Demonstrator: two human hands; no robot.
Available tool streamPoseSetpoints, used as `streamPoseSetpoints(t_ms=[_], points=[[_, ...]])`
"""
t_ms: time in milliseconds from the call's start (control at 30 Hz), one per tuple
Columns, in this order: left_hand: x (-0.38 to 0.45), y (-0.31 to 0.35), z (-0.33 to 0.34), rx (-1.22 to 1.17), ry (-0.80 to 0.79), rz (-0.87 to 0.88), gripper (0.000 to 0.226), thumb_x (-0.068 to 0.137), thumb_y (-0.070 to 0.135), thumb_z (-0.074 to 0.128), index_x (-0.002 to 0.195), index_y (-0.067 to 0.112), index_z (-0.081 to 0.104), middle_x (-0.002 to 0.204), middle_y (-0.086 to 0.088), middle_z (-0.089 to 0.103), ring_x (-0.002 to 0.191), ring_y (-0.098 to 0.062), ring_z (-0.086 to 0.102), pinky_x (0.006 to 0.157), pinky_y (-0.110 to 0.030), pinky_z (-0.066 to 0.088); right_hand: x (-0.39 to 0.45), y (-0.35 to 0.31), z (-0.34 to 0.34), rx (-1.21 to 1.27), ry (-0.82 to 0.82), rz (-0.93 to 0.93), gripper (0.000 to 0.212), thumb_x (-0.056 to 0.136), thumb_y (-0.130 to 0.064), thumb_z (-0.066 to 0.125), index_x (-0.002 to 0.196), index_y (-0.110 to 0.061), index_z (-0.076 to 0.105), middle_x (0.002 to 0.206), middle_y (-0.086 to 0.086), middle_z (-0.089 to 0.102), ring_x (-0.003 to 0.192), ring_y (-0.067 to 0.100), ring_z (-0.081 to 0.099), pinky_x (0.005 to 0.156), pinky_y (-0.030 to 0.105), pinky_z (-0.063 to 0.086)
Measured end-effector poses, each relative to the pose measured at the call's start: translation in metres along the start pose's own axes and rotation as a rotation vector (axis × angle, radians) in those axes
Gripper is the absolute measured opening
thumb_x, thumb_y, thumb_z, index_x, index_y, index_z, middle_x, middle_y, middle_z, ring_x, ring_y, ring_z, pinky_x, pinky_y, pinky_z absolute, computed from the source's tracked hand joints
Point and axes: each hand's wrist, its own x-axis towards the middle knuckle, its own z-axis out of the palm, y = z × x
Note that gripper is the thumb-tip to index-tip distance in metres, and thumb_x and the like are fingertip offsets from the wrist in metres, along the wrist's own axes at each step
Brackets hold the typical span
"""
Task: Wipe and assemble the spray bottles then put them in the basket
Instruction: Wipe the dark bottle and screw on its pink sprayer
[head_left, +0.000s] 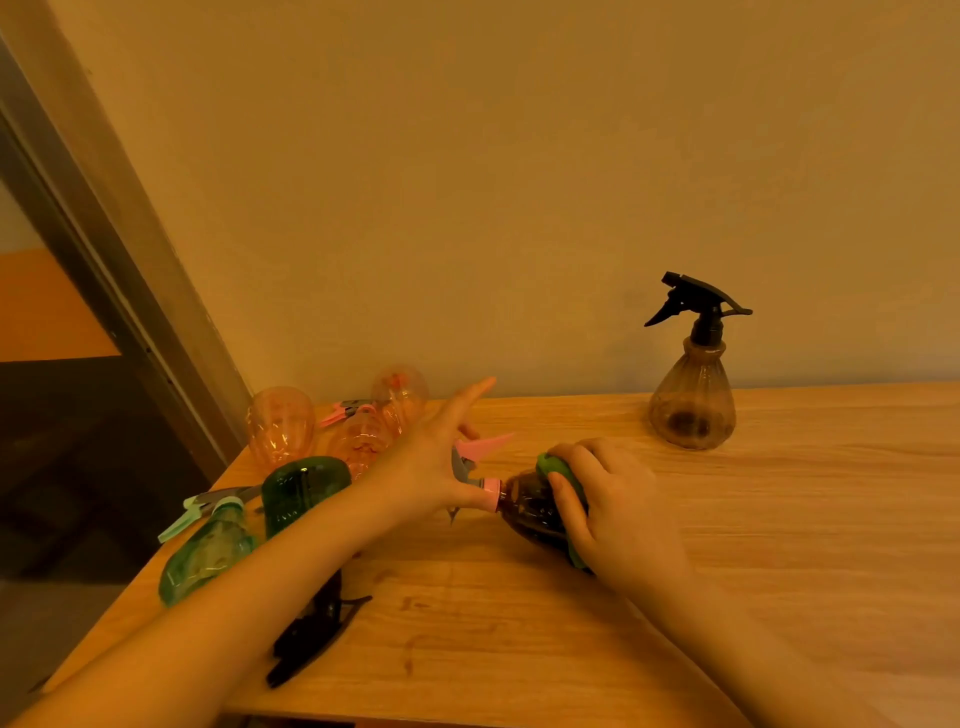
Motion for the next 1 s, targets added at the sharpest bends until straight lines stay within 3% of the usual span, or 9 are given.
streamPoseSetpoints(t_ms=[67,167,300,433,533,733,833,1000], points=[[0.002,-0.002,-0.004,0.061,-0.038,0.001,0.086,0.062,0.039,0.085,0.135,0.036,0.04,0.118,0.009,0.049,0.103,-0.005,0.048,0.077,-0.01,0.037,-0.001,0.003,-0.002,0.06,0.031,0.033,0.033,0.094,-0.039,0.038,0.108,-0.02,0.062,0.098,-0.002,0.059,0.085,0.016,0.055,0.069,0.036,0.048],[0.004,0.0,-0.006,0.17,-0.032,0.03,0.066,0.062,0.045,0.083,0.119,0.025,0.057,0.121,0.008,0.046,0.109,-0.005,0.039,0.084,-0.018,0.034,-0.003,0.008,-0.003,0.145,0.056,0.101,0.034,0.094,-0.039,0.039,0.11,-0.02,0.062,0.099,-0.004,0.058,0.09,0.013,0.053,0.075,0.03,0.045],[0.006,0.007,-0.008,0.186,-0.045,0.074,0.062,0.066,0.043,0.081,0.118,0.022,0.057,0.129,0.009,0.041,0.114,-0.007,0.039,0.089,-0.018,0.033,0.0,0.011,-0.008,0.194,0.011,0.143,0.026,0.098,-0.034,0.043,0.112,-0.021,0.062,0.101,-0.009,0.056,0.094,0.01,0.052,0.079,0.027,0.042],[0.004,0.011,-0.008,0.248,-0.026,0.144,0.057,0.07,0.042,0.078,0.118,0.022,0.056,0.133,0.01,0.037,0.116,-0.007,0.04,0.09,-0.018,0.035,0.016,0.009,-0.019,0.206,-0.219,0.047,0.027,0.098,-0.035,0.043,0.119,-0.026,0.057,0.108,-0.014,0.055,0.097,0.007,0.053,0.081,0.027,0.045],[-0.001,0.012,-0.004,0.241,0.013,0.207,0.047,0.074,0.037,0.077,0.112,0.018,0.058,0.135,0.007,0.036,0.111,-0.013,0.049,0.088,-0.026,0.045,0.028,0.008,-0.021,0.193,-0.307,-0.003,0.03,0.099,-0.038,0.041,0.123,-0.027,0.056,0.116,-0.009,0.058,0.099,0.009,0.054,0.083,0.029,0.047],[-0.002,0.002,0.005,0.293,0.108,0.293,0.042,0.073,0.035,0.078,0.104,0.014,0.06,0.137,0.002,0.04,0.108,-0.014,0.052,0.081,-0.034,0.053,0.024,0.013,-0.014,0.171,-0.231,0.049,0.026,0.097,-0.038,0.043,0.114,-0.028,0.06,0.106,-0.01,0.062,0.09,0.009,0.057,0.075,0.034,0.049],[-0.002,-0.003,0.008,0.35,0.142,0.355,0.042,0.07,0.033,0.08,0.1,0.009,0.062,0.128,-0.004,0.052,0.104,-0.018,0.057,0.075,-0.032,0.055,0.014,0.026,-0.012,0.321,-0.126,0.165,0.018,0.097,-0.035,0.046,0.101,-0.032,0.063,0.09,-0.013,0.066,0.08,0.003,0.06,0.072,0.032,0.05],[-0.003,-0.004,0.005,0.514,0.201,0.448,0.04,0.067,0.043,0.076,0.093,0.016,0.063,0.089,0.001,0.065,0.08,-0.016,0.062,0.055,-0.023,0.05,0.002,0.049,-0.011,0.552,-0.054,0.393,0.019,0.097,-0.031,0.05,0.087,-0.031,0.066,0.083,-0.005,0.067,0.079,0.006,0.062,0.076,0.037,0.049]])
